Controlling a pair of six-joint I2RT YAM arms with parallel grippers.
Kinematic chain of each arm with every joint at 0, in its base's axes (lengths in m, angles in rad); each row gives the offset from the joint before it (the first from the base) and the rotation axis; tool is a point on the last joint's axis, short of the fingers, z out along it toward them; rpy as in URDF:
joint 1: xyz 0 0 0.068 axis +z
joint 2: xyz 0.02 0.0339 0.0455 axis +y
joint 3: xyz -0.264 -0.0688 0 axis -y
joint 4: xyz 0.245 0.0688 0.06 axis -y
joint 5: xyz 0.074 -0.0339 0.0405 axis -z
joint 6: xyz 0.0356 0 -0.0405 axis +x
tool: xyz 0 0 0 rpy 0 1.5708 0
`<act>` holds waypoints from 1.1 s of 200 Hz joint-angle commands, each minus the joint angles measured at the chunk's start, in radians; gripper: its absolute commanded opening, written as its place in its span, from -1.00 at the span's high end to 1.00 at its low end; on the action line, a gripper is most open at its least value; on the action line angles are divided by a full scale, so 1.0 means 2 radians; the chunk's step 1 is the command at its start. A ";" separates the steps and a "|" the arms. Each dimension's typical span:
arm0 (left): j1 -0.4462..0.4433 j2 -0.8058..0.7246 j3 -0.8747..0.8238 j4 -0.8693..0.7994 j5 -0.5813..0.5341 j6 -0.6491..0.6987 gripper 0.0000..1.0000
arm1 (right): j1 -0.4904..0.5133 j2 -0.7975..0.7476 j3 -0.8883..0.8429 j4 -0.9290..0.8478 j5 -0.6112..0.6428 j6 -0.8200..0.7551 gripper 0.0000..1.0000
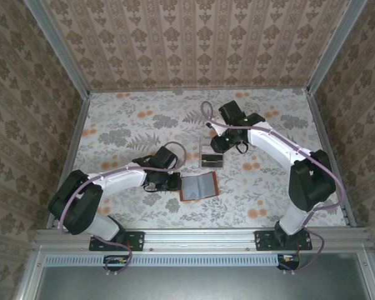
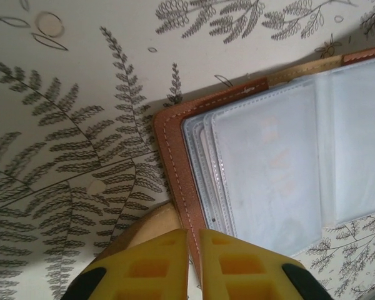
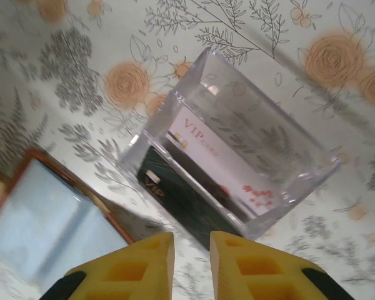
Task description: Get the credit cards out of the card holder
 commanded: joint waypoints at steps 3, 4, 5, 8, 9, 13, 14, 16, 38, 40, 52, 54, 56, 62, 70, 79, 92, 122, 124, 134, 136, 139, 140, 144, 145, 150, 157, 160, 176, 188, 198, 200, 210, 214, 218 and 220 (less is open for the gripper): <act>-0.007 0.007 0.016 0.000 0.004 -0.009 0.77 | 0.008 -0.038 -0.036 0.058 -0.041 0.137 0.61; -0.007 0.008 0.016 0.000 0.004 -0.009 0.77 | 0.008 -0.040 -0.038 0.058 -0.043 0.144 0.61; -0.007 0.008 0.016 0.000 0.004 -0.009 0.77 | 0.008 -0.040 -0.039 0.058 -0.044 0.146 0.61; -0.007 0.009 0.015 0.000 0.004 -0.009 0.77 | 0.008 -0.041 -0.041 0.058 -0.046 0.153 0.62; -0.008 0.009 0.015 0.001 0.004 -0.009 0.77 | 0.008 -0.042 -0.042 0.058 -0.047 0.155 0.63; -0.008 0.010 0.015 0.001 0.004 -0.010 0.77 | 0.009 -0.044 -0.046 0.059 -0.052 0.166 0.63; -0.008 0.010 0.015 0.002 0.004 -0.010 0.78 | 0.009 -0.045 -0.047 0.058 -0.053 0.168 0.63; -0.008 0.010 0.015 0.002 0.004 -0.010 0.78 | 0.010 -0.046 -0.049 0.060 -0.056 0.174 0.64; -0.010 0.014 0.014 0.003 0.003 -0.012 0.78 | 0.012 -0.056 -0.067 0.052 -0.085 0.223 0.65; -0.011 0.015 0.014 0.003 0.003 -0.012 0.78 | 0.013 -0.058 -0.069 0.052 -0.087 0.227 0.65; -0.011 0.016 0.014 0.003 0.002 -0.013 0.79 | 0.014 -0.067 -0.082 0.057 -0.103 0.251 0.65; -0.012 0.016 0.014 0.003 0.002 -0.013 0.79 | 0.015 -0.069 -0.084 0.059 -0.104 0.255 0.65; -0.011 0.017 0.014 0.003 0.002 -0.013 0.79 | 0.015 -0.071 -0.088 0.061 -0.106 0.261 0.66; -0.012 0.018 0.014 0.002 0.002 -0.012 0.80 | 0.016 -0.076 -0.093 0.065 -0.110 0.271 0.66; -0.012 0.021 0.013 0.003 0.002 -0.012 0.79 | 0.017 -0.081 -0.102 0.070 -0.119 0.288 0.67; -0.012 0.023 0.014 0.003 0.002 -0.012 0.80 | 0.019 -0.085 -0.111 0.071 -0.129 0.304 0.67; -0.013 0.026 0.014 0.003 0.001 -0.011 0.81 | 0.023 -0.087 -0.121 0.093 -0.142 0.330 0.67; -0.013 0.031 0.014 0.002 -0.001 -0.010 0.82 | 0.040 -0.081 -0.143 0.125 -0.158 0.367 0.65; -0.012 0.032 0.013 0.001 -0.001 -0.010 0.82 | 0.042 -0.080 -0.143 0.125 -0.158 0.369 0.65; -0.012 0.032 0.013 0.000 -0.002 -0.009 0.82 | 0.050 -0.075 -0.146 0.130 -0.159 0.377 0.65; -0.013 0.032 0.013 -0.001 -0.002 -0.009 0.82 | 0.052 -0.073 -0.147 0.130 -0.159 0.379 0.64; -0.012 0.032 0.013 -0.001 -0.003 -0.009 0.82 | 0.054 -0.071 -0.147 0.131 -0.159 0.381 0.64; -0.012 0.032 0.013 0.000 -0.003 -0.009 0.82 | 0.056 -0.071 -0.147 0.132 -0.158 0.382 0.64; -0.012 0.032 0.011 -0.001 -0.003 -0.009 0.82 | 0.060 -0.068 -0.148 0.134 -0.158 0.385 0.64; -0.012 0.032 0.011 0.000 -0.003 -0.009 0.83 | 0.061 -0.067 -0.148 0.135 -0.158 0.386 0.64; -0.012 0.032 0.010 0.000 -0.004 -0.009 0.83 | 0.066 -0.063 -0.148 0.136 -0.159 0.388 0.64; -0.012 0.032 0.009 0.000 -0.004 -0.009 0.83 | 0.072 -0.058 -0.147 0.137 -0.157 0.390 0.63; -0.012 0.032 0.008 -0.001 -0.004 -0.009 0.83 | 0.074 -0.057 -0.148 0.137 -0.156 0.391 0.63; -0.013 0.032 0.005 0.000 -0.005 -0.010 0.83 | 0.087 -0.050 -0.150 0.143 -0.144 0.400 0.62; -0.012 0.031 0.001 0.002 -0.006 -0.011 0.84 | 0.094 -0.047 -0.153 0.150 -0.138 0.408 0.62; -0.012 0.030 -0.003 0.006 -0.005 -0.013 0.84 | 0.102 -0.042 -0.154 0.157 -0.137 0.415 0.62; -0.012 0.029 -0.004 0.006 -0.006 -0.014 0.84 | 0.103 -0.040 -0.154 0.157 -0.137 0.416 0.62; -0.012 0.029 -0.007 0.009 -0.004 -0.015 0.84 | 0.111 -0.032 -0.152 0.159 -0.135 0.421 0.62; -0.012 0.029 -0.008 0.011 -0.004 -0.015 0.84 | 0.114 -0.028 -0.150 0.158 -0.133 0.422 0.62; -0.011 0.029 -0.010 0.013 -0.003 -0.016 0.84 | 0.117 -0.024 -0.150 0.158 -0.132 0.424 0.62; -0.011 0.029 -0.010 0.014 -0.002 -0.017 0.84 | 0.119 -0.023 -0.149 0.159 -0.132 0.424 0.62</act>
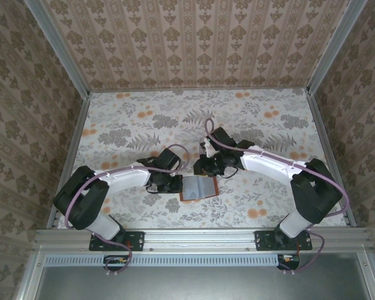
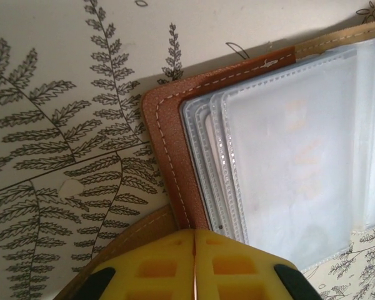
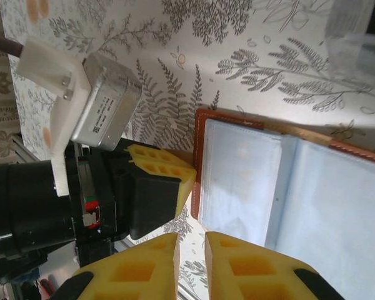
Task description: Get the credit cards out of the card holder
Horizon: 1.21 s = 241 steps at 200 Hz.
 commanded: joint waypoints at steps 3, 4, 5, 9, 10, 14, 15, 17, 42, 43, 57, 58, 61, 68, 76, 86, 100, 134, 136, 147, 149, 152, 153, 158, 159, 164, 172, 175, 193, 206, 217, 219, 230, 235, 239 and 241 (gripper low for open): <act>0.000 0.002 -0.012 0.010 -0.001 -0.010 0.84 | 0.018 0.024 0.001 0.014 0.008 0.025 0.62; 0.000 0.002 -0.012 0.011 0.000 -0.010 0.84 | 0.019 0.025 0.000 0.014 0.008 0.025 0.62; 0.000 0.002 -0.013 0.012 0.000 -0.010 0.84 | 0.020 0.026 0.001 0.014 0.009 0.025 0.62; -0.001 0.003 -0.014 0.014 0.001 -0.011 0.84 | 0.023 0.030 0.003 0.015 0.010 0.026 0.62; -0.001 0.003 -0.014 0.015 0.001 -0.011 0.84 | 0.024 0.031 0.003 0.015 0.010 0.026 0.62; 0.000 0.003 -0.016 0.017 0.003 -0.013 0.84 | 0.028 0.035 0.004 0.013 0.012 0.027 0.62; 0.000 0.003 -0.016 0.017 0.003 -0.012 0.84 | 0.028 0.036 0.005 0.014 0.012 0.027 0.62; 0.001 0.003 -0.017 0.018 0.004 -0.013 0.84 | 0.030 0.038 0.006 0.014 0.013 0.027 0.62; 0.002 0.001 -0.025 0.027 0.008 -0.016 0.85 | 0.047 0.062 0.017 0.015 0.019 0.032 0.62; 0.002 0.001 -0.025 0.027 0.008 -0.016 0.85 | 0.047 0.063 0.017 0.015 0.020 0.032 0.62; 0.004 0.000 -0.029 0.029 0.010 -0.017 0.85 | 0.054 0.075 0.022 0.015 0.024 0.035 0.62; 0.003 0.000 -0.029 0.029 0.010 -0.017 0.85 | 0.054 0.076 0.022 0.015 0.024 0.035 0.62; 0.004 -0.001 -0.030 0.029 0.010 -0.017 0.85 | 0.055 0.078 0.023 0.015 0.025 0.035 0.62; 0.004 0.000 -0.031 0.032 0.011 -0.018 0.85 | 0.057 0.083 0.025 0.014 0.028 0.036 0.62; 0.004 -0.001 -0.032 0.033 0.012 -0.018 0.85 | 0.060 0.090 0.028 0.014 0.030 0.037 0.61; 0.005 -0.001 -0.033 0.034 0.014 -0.019 0.85 | 0.063 0.098 0.031 0.014 0.032 0.037 0.58; 0.004 -0.001 -0.035 0.035 0.015 -0.020 0.85 | 0.066 0.108 0.035 0.011 0.036 0.037 0.58; 0.005 -0.001 -0.034 0.035 0.016 -0.018 0.85 | 0.067 0.127 0.042 0.003 0.051 0.033 0.53; 0.005 -0.001 -0.034 0.035 0.016 -0.018 0.85 | 0.067 0.128 0.042 0.002 0.052 0.032 0.52; 0.006 0.000 -0.035 0.035 0.016 -0.018 0.85 | 0.068 0.131 0.044 -0.003 0.057 0.028 0.48; 0.005 0.000 -0.034 0.035 0.016 -0.018 0.85 | 0.068 0.132 0.045 -0.005 0.058 0.028 0.48; 0.005 0.000 -0.034 0.035 0.016 -0.018 0.85 | 0.068 0.132 0.046 -0.007 0.061 0.026 0.47; 0.006 0.000 -0.034 0.035 0.016 -0.018 0.85 | 0.068 0.133 0.046 -0.009 0.062 0.026 0.47; 0.006 0.000 -0.035 0.035 0.016 -0.018 0.85 | 0.068 0.134 0.048 -0.014 0.068 0.024 0.46; 0.006 0.001 -0.035 0.035 0.016 -0.017 0.85 | 0.068 0.134 0.048 -0.015 0.070 0.023 0.45; 0.006 0.001 -0.034 0.036 0.016 -0.017 0.85 | 0.068 0.135 0.050 -0.021 0.075 0.021 0.44; 0.006 0.001 -0.034 0.035 0.016 -0.018 0.85 | 0.069 0.134 0.051 -0.030 0.083 0.018 0.43; 0.006 0.001 -0.034 0.035 0.016 -0.018 0.85 | 0.068 0.135 0.051 -0.032 0.085 0.016 0.42; 0.006 0.001 -0.034 0.035 0.017 -0.018 0.85 | 0.069 0.132 0.051 -0.042 0.094 0.013 0.39; 0.007 0.001 -0.033 0.035 0.017 -0.018 0.85 | 0.070 0.128 0.051 -0.051 0.103 0.010 0.36; 0.007 0.001 -0.033 0.034 0.016 -0.017 0.85 | 0.070 0.125 0.052 -0.059 0.112 0.008 0.32; 0.007 0.001 -0.033 0.034 0.016 -0.017 0.85 | 0.070 0.125 0.053 -0.061 0.114 0.007 0.31; 0.007 0.001 -0.034 0.034 0.016 -0.017 0.85 | 0.072 0.121 0.055 -0.069 0.123 0.004 0.24; 0.007 0.001 -0.034 0.035 0.016 -0.018 0.85 | 0.072 0.120 0.056 -0.070 0.128 0.003 0.22; 0.007 0.002 -0.033 0.035 0.016 -0.017 0.85 | 0.072 0.118 0.057 -0.070 0.131 0.002 0.20; 0.007 0.002 -0.033 0.035 0.016 -0.017 0.85 | 0.073 0.119 0.057 -0.080 0.133 0.001 0.19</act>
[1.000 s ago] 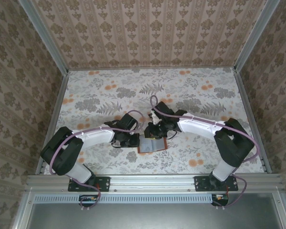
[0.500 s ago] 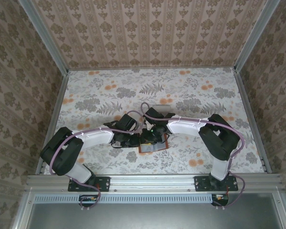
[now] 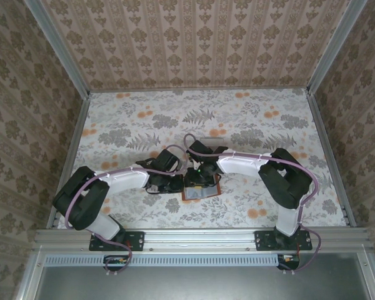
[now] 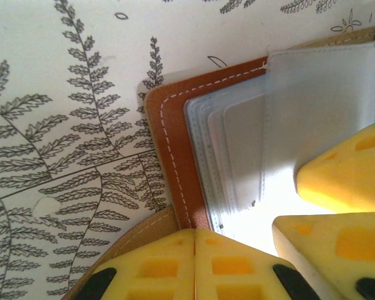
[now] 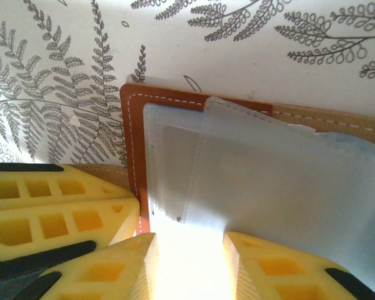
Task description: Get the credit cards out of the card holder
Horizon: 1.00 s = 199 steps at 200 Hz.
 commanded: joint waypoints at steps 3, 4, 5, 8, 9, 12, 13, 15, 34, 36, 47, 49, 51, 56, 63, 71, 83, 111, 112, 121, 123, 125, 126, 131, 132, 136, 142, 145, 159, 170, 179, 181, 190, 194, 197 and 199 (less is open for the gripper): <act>0.002 0.004 -0.013 -0.013 -0.005 -0.002 0.85 | 0.006 -0.006 0.010 -0.055 0.052 -0.012 0.18; 0.002 0.004 -0.013 -0.013 -0.005 -0.002 0.85 | 0.006 -0.006 0.010 -0.056 0.053 -0.012 0.17; 0.002 0.004 -0.013 -0.013 -0.005 -0.002 0.85 | 0.006 -0.006 0.010 -0.057 0.054 -0.012 0.17; 0.002 0.005 -0.013 -0.012 -0.006 -0.002 0.85 | 0.006 -0.007 0.011 -0.060 0.056 -0.013 0.15; 0.002 0.005 -0.013 -0.012 -0.006 -0.002 0.85 | 0.007 -0.008 0.011 -0.061 0.057 -0.013 0.15; 0.003 0.004 -0.013 -0.012 -0.006 -0.001 0.85 | 0.006 -0.008 0.012 -0.063 0.061 -0.014 0.13; 0.003 0.004 -0.013 -0.012 -0.006 -0.001 0.85 | 0.007 -0.008 0.013 -0.064 0.062 -0.014 0.12; 0.002 0.005 -0.013 -0.012 -0.006 0.000 0.85 | 0.007 -0.009 0.013 -0.066 0.063 -0.015 0.11; 0.003 0.005 -0.014 -0.013 -0.005 -0.001 0.85 | 0.010 -0.012 0.020 -0.083 0.081 -0.019 0.05; 0.003 0.004 -0.015 -0.013 -0.005 -0.001 0.85 | 0.011 -0.011 0.020 -0.085 0.084 -0.019 0.04; 0.003 0.004 -0.015 -0.013 -0.006 0.000 0.85 | 0.014 -0.013 0.026 -0.097 0.095 -0.022 0.01; 0.003 0.004 -0.015 -0.013 -0.006 -0.001 0.85 | 0.014 -0.013 0.027 -0.099 0.097 -0.023 0.01; 0.003 0.004 -0.015 -0.013 -0.006 -0.001 0.85 | 0.015 -0.013 0.028 -0.101 0.100 -0.023 0.00; 0.003 0.004 -0.015 -0.013 -0.005 -0.001 0.85 | 0.015 -0.013 0.031 -0.107 0.105 -0.025 -0.01; 0.004 0.003 -0.016 -0.013 -0.005 0.000 0.85 | 0.017 -0.014 0.033 -0.113 0.111 -0.027 -0.01; 0.003 0.003 -0.015 -0.012 -0.005 -0.001 0.85 | 0.018 -0.014 0.035 -0.119 0.116 -0.028 -0.02; 0.004 0.003 -0.015 -0.012 -0.005 -0.001 0.85 | 0.019 -0.017 0.037 -0.126 0.122 -0.029 -0.02; 0.004 0.002 -0.015 -0.013 -0.004 -0.001 0.85 | 0.020 -0.024 0.039 -0.138 0.135 -0.031 -0.02; 0.004 0.002 -0.015 -0.013 -0.004 -0.001 0.85 | 0.020 -0.024 0.039 -0.139 0.135 -0.031 -0.02; 0.004 0.002 -0.015 -0.012 -0.004 -0.001 0.85 | 0.021 -0.027 0.039 -0.143 0.138 -0.033 -0.02; 0.003 0.002 -0.015 -0.012 -0.004 -0.001 0.85 | 0.021 -0.027 0.039 -0.143 0.139 -0.033 -0.02; 0.004 0.003 -0.016 -0.013 -0.005 -0.001 0.85 | 0.021 -0.028 0.039 -0.145 0.140 -0.033 -0.03; 0.004 0.002 -0.015 -0.013 -0.004 -0.001 0.85 | 0.020 -0.029 0.039 -0.145 0.141 -0.033 -0.03; 0.003 0.002 -0.016 -0.012 -0.004 0.000 0.85 | 0.021 -0.030 0.038 -0.148 0.143 -0.033 -0.02; 0.003 0.002 -0.016 -0.013 -0.004 0.000 0.85 | 0.021 -0.030 0.038 -0.148 0.143 -0.033 -0.02; 0.003 0.003 -0.015 -0.013 -0.004 -0.001 0.85 | 0.021 -0.032 0.038 -0.149 0.144 -0.034 -0.02; 0.004 0.002 -0.016 -0.013 -0.004 -0.001 0.85 | 0.021 -0.034 0.038 -0.150 0.145 -0.034 -0.03; 0.003 0.002 -0.015 -0.013 -0.004 -0.001 0.85 | 0.020 -0.034 0.038 -0.151 0.146 -0.034 -0.02; 0.004 0.003 -0.015 -0.014 -0.004 0.000 0.85 | 0.021 -0.038 0.035 -0.153 0.145 -0.034 -0.01; 0.003 0.003 -0.014 -0.015 -0.005 0.000 0.85 | 0.020 -0.041 0.034 -0.153 0.144 -0.034 0.01; 0.003 0.002 -0.013 -0.015 -0.004 0.000 0.85 | 0.021 -0.043 0.031 -0.152 0.143 -0.034 0.05; 0.004 0.002 -0.013 -0.015 -0.004 0.000 0.85 | 0.021 -0.043 0.031 -0.152 0.143 -0.034 0.06; 0.003 0.002 -0.013 -0.016 -0.004 0.000 0.85 | 0.021 -0.046 0.029 -0.151 0.142 -0.034 0.09; 0.004 0.003 -0.012 -0.016 -0.004 0.001 0.85 | 0.021 -0.047 0.028 -0.151 0.142 -0.034 0.12; 0.003 0.003 -0.012 -0.015 -0.004 0.001 0.85 | 0.021 -0.048 0.027 -0.151 0.142 -0.034 0.14; 0.004 0.003 -0.011 -0.015 -0.004 0.001 0.85 | 0.021 -0.048 0.027 -0.151 0.141 -0.033 0.15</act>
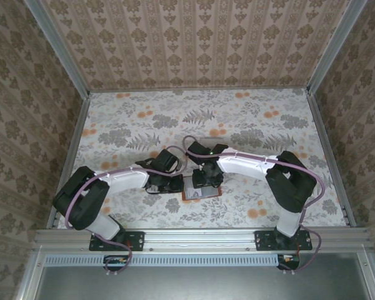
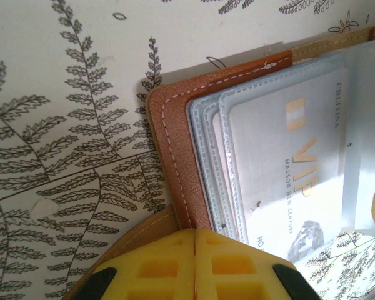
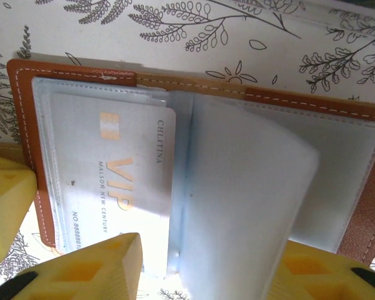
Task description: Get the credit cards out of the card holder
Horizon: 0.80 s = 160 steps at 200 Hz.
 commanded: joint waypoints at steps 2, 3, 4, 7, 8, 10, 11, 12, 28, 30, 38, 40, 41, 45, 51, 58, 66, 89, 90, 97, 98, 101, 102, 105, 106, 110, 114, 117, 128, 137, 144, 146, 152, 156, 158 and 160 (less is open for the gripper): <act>0.001 0.002 -0.008 -0.021 -0.008 0.001 0.85 | 0.004 -0.019 -0.001 -0.018 0.012 -0.002 0.17; 0.001 0.002 -0.009 -0.021 -0.008 0.001 0.85 | 0.004 -0.020 -0.002 -0.019 0.012 -0.003 0.17; 0.002 0.002 -0.009 -0.022 -0.008 0.001 0.85 | 0.004 -0.020 -0.001 -0.019 0.011 -0.003 0.18; 0.001 0.003 -0.009 -0.021 -0.008 0.001 0.85 | 0.004 -0.021 -0.002 -0.019 0.012 -0.003 0.19; 0.001 0.003 -0.009 -0.022 -0.008 0.001 0.85 | 0.004 -0.021 -0.002 -0.019 0.012 -0.003 0.20; 0.001 0.002 -0.008 -0.023 -0.008 0.001 0.85 | 0.004 -0.022 -0.003 -0.019 0.011 -0.003 0.21; 0.001 0.002 -0.008 -0.023 -0.008 0.001 0.85 | 0.004 -0.022 -0.003 -0.019 0.011 -0.003 0.22; 0.002 0.002 -0.008 -0.022 -0.008 0.001 0.85 | 0.004 -0.022 -0.003 -0.019 0.011 -0.003 0.22; 0.002 0.002 -0.008 -0.023 -0.008 0.002 0.85 | 0.004 -0.025 -0.005 -0.018 0.011 -0.003 0.32; 0.002 0.003 -0.008 -0.023 -0.008 0.001 0.85 | 0.004 -0.025 -0.005 -0.018 0.011 -0.004 0.34; 0.002 0.003 -0.008 -0.023 -0.008 0.001 0.85 | 0.004 -0.025 -0.006 -0.018 0.011 -0.004 0.39; 0.001 0.002 -0.008 -0.024 -0.008 0.001 0.85 | 0.004 -0.026 -0.006 -0.018 0.011 -0.004 0.41; 0.002 0.003 -0.008 -0.024 -0.008 0.001 0.85 | 0.004 -0.026 -0.006 -0.019 0.011 -0.004 0.41; 0.002 0.002 -0.008 -0.024 -0.009 0.001 0.85 | 0.004 -0.026 -0.006 -0.018 0.011 -0.005 0.44; 0.002 0.002 -0.008 -0.024 -0.009 0.001 0.85 | 0.004 -0.026 -0.006 -0.019 0.011 -0.005 0.48; 0.002 0.002 -0.008 -0.024 -0.008 0.002 0.85 | 0.004 -0.027 -0.006 -0.020 0.012 -0.006 0.54; 0.002 0.002 -0.009 -0.024 -0.009 0.002 0.85 | 0.004 -0.027 -0.006 -0.020 0.013 -0.008 0.59; 0.003 0.002 -0.009 -0.025 -0.010 0.002 0.85 | 0.003 -0.025 -0.006 -0.026 0.023 -0.012 0.73; 0.002 0.002 -0.009 -0.025 -0.010 0.002 0.85 | 0.003 -0.025 -0.006 -0.026 0.023 -0.012 0.73; 0.002 0.002 -0.009 -0.026 -0.010 0.001 0.85 | 0.003 -0.024 -0.007 -0.027 0.025 -0.014 0.75; 0.003 0.002 -0.009 -0.025 -0.010 0.001 0.85 | 0.003 -0.024 -0.007 -0.027 0.026 -0.014 0.76; 0.002 0.003 -0.009 -0.026 -0.010 0.002 0.85 | 0.003 -0.023 -0.007 -0.028 0.026 -0.014 0.76; 0.002 0.003 -0.009 -0.025 -0.010 0.002 0.85 | 0.002 -0.023 -0.007 -0.028 0.026 -0.015 0.77; 0.003 0.003 -0.009 -0.026 -0.010 0.001 0.85 | 0.002 -0.022 -0.007 -0.028 0.027 -0.015 0.77; 0.003 0.003 -0.009 -0.026 -0.010 0.001 0.85 | 0.002 -0.022 -0.008 -0.028 0.027 -0.016 0.77; 0.003 0.003 -0.009 -0.026 -0.010 0.002 0.85 | 0.002 -0.022 -0.008 -0.029 0.028 -0.016 0.78; 0.003 0.004 -0.009 -0.027 -0.010 0.002 0.85 | 0.002 -0.021 -0.008 -0.029 0.029 -0.017 0.78; 0.003 0.004 -0.008 -0.027 -0.010 0.003 0.85 | 0.002 -0.020 -0.008 -0.029 0.030 -0.017 0.79; 0.003 0.004 -0.006 -0.029 -0.010 0.003 0.85 | 0.002 -0.017 -0.009 -0.031 0.034 -0.019 0.79; 0.003 0.004 -0.006 -0.031 -0.010 0.003 0.85 | 0.002 -0.016 -0.010 -0.033 0.038 -0.020 0.80; 0.003 0.004 -0.006 -0.031 -0.010 0.004 0.85 | 0.001 -0.014 -0.009 -0.034 0.042 -0.021 0.80; 0.003 0.005 -0.006 -0.032 -0.010 0.004 0.85 | 0.001 -0.014 -0.009 -0.035 0.043 -0.022 0.79; 0.003 0.004 -0.006 -0.032 -0.010 0.004 0.85 | 0.001 -0.012 -0.010 -0.037 0.047 -0.023 0.79; 0.003 0.005 -0.006 -0.032 -0.010 0.004 0.85 | 0.001 -0.011 -0.011 -0.038 0.050 -0.023 0.79; 0.004 0.005 -0.006 -0.032 -0.010 0.004 0.85 | 0.001 -0.011 -0.011 -0.038 0.052 -0.023 0.78; 0.003 0.004 -0.006 -0.032 -0.010 0.004 0.85 | 0.000 -0.010 -0.011 -0.039 0.053 -0.024 0.78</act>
